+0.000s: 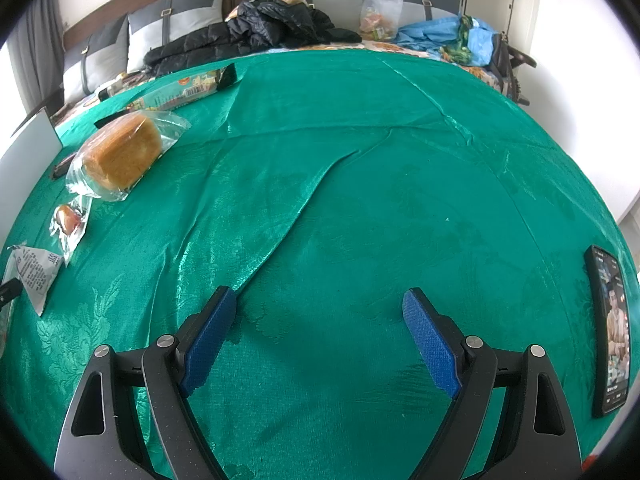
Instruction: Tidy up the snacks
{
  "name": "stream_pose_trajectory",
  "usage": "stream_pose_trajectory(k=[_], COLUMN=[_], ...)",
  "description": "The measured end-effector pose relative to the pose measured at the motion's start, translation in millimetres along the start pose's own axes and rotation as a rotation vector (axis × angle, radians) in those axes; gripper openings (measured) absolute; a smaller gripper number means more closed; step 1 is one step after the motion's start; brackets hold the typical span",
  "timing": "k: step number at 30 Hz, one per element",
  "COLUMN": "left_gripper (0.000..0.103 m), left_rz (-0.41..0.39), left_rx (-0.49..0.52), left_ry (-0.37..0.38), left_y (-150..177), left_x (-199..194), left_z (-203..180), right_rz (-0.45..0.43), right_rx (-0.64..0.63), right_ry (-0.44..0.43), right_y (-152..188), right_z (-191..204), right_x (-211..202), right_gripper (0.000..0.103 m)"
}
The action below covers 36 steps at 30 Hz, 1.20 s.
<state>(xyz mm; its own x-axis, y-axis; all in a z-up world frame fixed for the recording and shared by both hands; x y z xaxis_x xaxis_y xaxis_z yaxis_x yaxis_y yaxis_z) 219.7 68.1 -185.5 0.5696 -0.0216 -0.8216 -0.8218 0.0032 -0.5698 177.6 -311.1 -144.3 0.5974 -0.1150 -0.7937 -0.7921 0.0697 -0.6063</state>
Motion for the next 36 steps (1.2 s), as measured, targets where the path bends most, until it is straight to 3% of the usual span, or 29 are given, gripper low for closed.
stream_pose_trajectory(k=[15, 17, 18, 21, 26, 28, 29, 30, 36], left_gripper=[0.103, 0.103, 0.103, 0.103, 0.103, 0.103, 0.103, 0.103, 0.103], left_rz=[-0.008, -0.007, -0.007, -0.007, -0.008, -0.008, -0.008, -0.008, -0.008], left_rx=[-0.011, -0.011, -0.011, -0.011, -0.011, -0.011, -0.011, -0.011, -0.011], left_ry=[-0.005, -0.004, -0.004, -0.004, -0.004, -0.004, -0.004, -0.004, -0.004], left_y=[0, 0, -1, 0, -1, 0, -1, -1, 0], left_x=[1, 1, 1, 1, 1, 1, 1, 1, 1], left_z=[-2, -2, -2, -2, -2, -2, -2, -2, -2], right_rz=[0.029, 0.001, -0.034, -0.062, -0.011, 0.025, 0.049, 0.082, 0.065], right_rx=[0.028, 0.029, -0.027, -0.271, -0.53, -0.573, -0.582, -0.58, -0.421], right_ry=[-0.021, -0.199, -0.283, -0.413, -0.421, -0.401, -0.397, -0.394, -0.401], right_y=[1, -2, -5, -11, -10, -7, -5, -2, -4], right_z=[7, 38, 68, 148, 228, 241, 244, 243, 196], right_x=[-3, -19, -33, -52, -36, -22, -17, -13, -36], right_gripper=[0.088, 0.087, 0.087, 0.085, 0.084, 0.069, 0.035, 0.038, 0.034])
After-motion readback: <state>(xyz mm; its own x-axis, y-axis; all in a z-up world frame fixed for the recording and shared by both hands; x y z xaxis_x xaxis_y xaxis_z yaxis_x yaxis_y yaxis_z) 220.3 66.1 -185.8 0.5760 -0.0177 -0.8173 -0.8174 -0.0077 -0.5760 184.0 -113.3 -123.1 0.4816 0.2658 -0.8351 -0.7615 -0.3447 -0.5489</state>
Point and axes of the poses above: each gripper's, at about its wrist camera, not at the fingertips, and x roughly the way its jaws point, z to its left, y to its underside, the point moved 7 cm from there along x, roughly the way its jaws point
